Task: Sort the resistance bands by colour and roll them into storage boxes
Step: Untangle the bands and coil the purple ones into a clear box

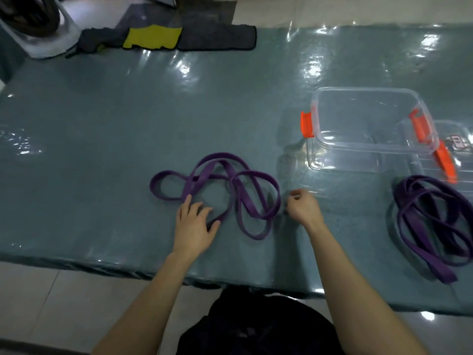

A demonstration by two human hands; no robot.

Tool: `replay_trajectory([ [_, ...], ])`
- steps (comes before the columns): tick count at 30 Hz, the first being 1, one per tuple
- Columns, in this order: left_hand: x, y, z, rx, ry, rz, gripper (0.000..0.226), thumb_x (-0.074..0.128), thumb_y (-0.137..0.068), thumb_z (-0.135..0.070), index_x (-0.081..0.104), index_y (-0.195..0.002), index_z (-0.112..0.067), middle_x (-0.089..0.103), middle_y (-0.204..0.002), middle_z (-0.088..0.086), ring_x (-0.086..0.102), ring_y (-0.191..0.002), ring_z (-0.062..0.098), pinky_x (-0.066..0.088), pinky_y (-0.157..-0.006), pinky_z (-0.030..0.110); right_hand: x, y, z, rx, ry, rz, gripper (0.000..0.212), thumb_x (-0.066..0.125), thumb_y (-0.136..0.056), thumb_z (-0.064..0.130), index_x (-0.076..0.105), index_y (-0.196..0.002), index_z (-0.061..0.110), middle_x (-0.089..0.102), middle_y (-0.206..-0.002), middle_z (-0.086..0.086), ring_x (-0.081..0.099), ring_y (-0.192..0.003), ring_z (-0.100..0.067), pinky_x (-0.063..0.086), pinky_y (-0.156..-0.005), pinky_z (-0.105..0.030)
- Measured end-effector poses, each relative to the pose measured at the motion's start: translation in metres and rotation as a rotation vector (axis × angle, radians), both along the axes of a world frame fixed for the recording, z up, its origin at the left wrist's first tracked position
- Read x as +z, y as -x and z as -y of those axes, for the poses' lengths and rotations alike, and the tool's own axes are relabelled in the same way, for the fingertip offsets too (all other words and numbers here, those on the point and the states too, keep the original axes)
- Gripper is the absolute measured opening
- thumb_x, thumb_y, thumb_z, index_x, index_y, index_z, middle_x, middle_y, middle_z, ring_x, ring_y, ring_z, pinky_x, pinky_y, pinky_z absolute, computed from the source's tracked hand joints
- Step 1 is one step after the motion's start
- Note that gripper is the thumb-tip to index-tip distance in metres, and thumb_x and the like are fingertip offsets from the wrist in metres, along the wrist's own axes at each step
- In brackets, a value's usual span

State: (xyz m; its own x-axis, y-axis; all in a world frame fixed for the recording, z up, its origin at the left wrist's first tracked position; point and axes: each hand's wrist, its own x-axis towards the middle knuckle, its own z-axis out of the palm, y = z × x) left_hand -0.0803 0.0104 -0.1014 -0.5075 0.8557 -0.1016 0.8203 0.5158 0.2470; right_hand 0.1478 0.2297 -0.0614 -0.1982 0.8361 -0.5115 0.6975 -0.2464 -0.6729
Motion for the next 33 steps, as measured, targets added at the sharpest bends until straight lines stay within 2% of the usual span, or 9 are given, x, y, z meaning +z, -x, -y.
replay_trajectory([
  [4, 0.003, 0.015, 0.007, -0.052, -0.065, -0.064, 0.028, 0.067, -0.106, -0.038, 0.084, -0.105, -0.016, 0.076, -0.115, 0.0, 0.042, -0.156, 0.036, 0.025, -0.13, 0.056, 0.003, 0.01, -0.003, 0.059, 0.105, -0.118, 0.04, 0.074, -0.099, 0.048, 0.073, -0.105, 0.008, 0.08, -0.095, -0.017, 0.079, -0.094, -0.038, 0.064, -0.09, -0.055],
  [7, 0.009, 0.029, 0.017, -0.036, -0.116, -0.097, 0.038, 0.052, -0.109, -0.041, 0.082, -0.101, -0.02, 0.077, -0.107, -0.004, 0.049, -0.151, 0.032, 0.021, -0.133, 0.055, 0.01, 0.022, -0.007, 0.157, 0.096, -0.137, 0.046, 0.08, -0.096, 0.04, 0.07, -0.125, 0.006, 0.079, -0.112, -0.013, 0.078, -0.101, -0.034, 0.064, -0.093, -0.053],
  [10, 0.02, 0.04, 0.024, -0.037, -0.169, -0.086, 0.028, 0.065, -0.103, -0.047, 0.083, -0.092, -0.029, 0.076, -0.104, -0.012, 0.054, -0.141, 0.025, 0.023, -0.13, 0.056, 0.018, 0.037, -0.012, 0.325, -0.181, 0.063, 0.06, 0.082, -0.092, 0.034, 0.062, -0.142, 0.006, 0.072, -0.129, -0.016, 0.069, -0.119, -0.037, 0.056, -0.104, -0.047],
  [13, 0.025, 0.033, 0.017, -0.154, 0.001, -0.034, 0.028, 0.064, -0.1, -0.055, 0.082, -0.111, -0.036, 0.076, -0.107, -0.015, 0.059, -0.121, 0.02, 0.035, -0.117, 0.043, 0.031, 0.055, -0.012, 0.414, -0.439, 0.093, 0.066, 0.08, -0.092, 0.036, 0.06, -0.15, 0.013, 0.062, -0.14, -0.017, 0.056, -0.132, -0.04, 0.046, -0.114, -0.046],
  [16, 0.024, 0.023, 0.01, -0.142, 0.051, 0.188, 0.033, 0.076, -0.099, -0.035, 0.077, -0.131, -0.03, 0.073, -0.115, -0.005, 0.066, -0.114, 0.02, 0.049, -0.105, 0.038, 0.037, 0.079, -0.007, 0.584, -0.648, 0.191, 0.06, 0.076, -0.093, 0.051, 0.066, -0.144, 0.022, 0.065, -0.138, -0.008, 0.053, -0.129, -0.036, 0.046, -0.11, -0.047],
  [21, 0.023, 0.025, 0.013, -0.059, 0.006, 0.286, 0.037, 0.082, -0.093, -0.019, 0.08, -0.127, -0.032, 0.072, -0.111, -0.005, 0.067, -0.106, 0.017, 0.055, -0.096, 0.035, 0.03, 0.112, 0.006, 0.827, -0.655, 0.332, 0.082, 0.056, -0.09, 0.084, 0.057, -0.153, 0.033, 0.063, -0.145, -0.003, 0.051, -0.133, -0.032, 0.043, -0.11, -0.047],
  [24, 0.022, 0.028, 0.012, -0.061, 0.019, 0.262, 0.035, 0.08, -0.095, -0.022, 0.081, -0.128, -0.035, 0.071, -0.109, -0.008, 0.065, -0.104, 0.015, 0.051, -0.094, 0.027, 0.025, 0.128, 0.012, 0.914, -0.694, 0.43, 0.088, 0.057, -0.077, 0.094, 0.07, -0.134, 0.029, 0.065, -0.134, -0.003, 0.051, -0.129, -0.03, 0.042, -0.107, -0.048],
  [27, 0.025, 0.027, 0.009, -0.065, 0.019, 0.245, 0.034, 0.079, -0.096, -0.022, 0.081, -0.127, -0.036, 0.07, -0.106, -0.01, 0.065, -0.1, 0.012, 0.05, -0.089, 0.026, 0.025, 0.141, 0.018, 0.96, -0.82, 0.505, 0.068, 0.069, -0.078, 0.078, 0.079, -0.114, 0.021, 0.062, -0.128, -0.005, 0.049, -0.125, -0.03, 0.04, -0.105, -0.045],
  [33, 0.032, 0.024, -0.007, -0.061, -0.002, 0.303, 0.03, 0.086, -0.092, -0.03, 0.083, -0.122, -0.034, 0.078, -0.104, -0.01, 0.068, -0.088, 0.005, 0.057, -0.086, 0.028, 0.041, 0.152, 0.011, 1.055, -0.751, 0.45, 0.028, 0.065, -0.093, 0.031, 0.074, -0.112, 0.012, 0.069, -0.118, -0.009, 0.061, -0.116, -0.031, 0.047, -0.094, -0.039],
])
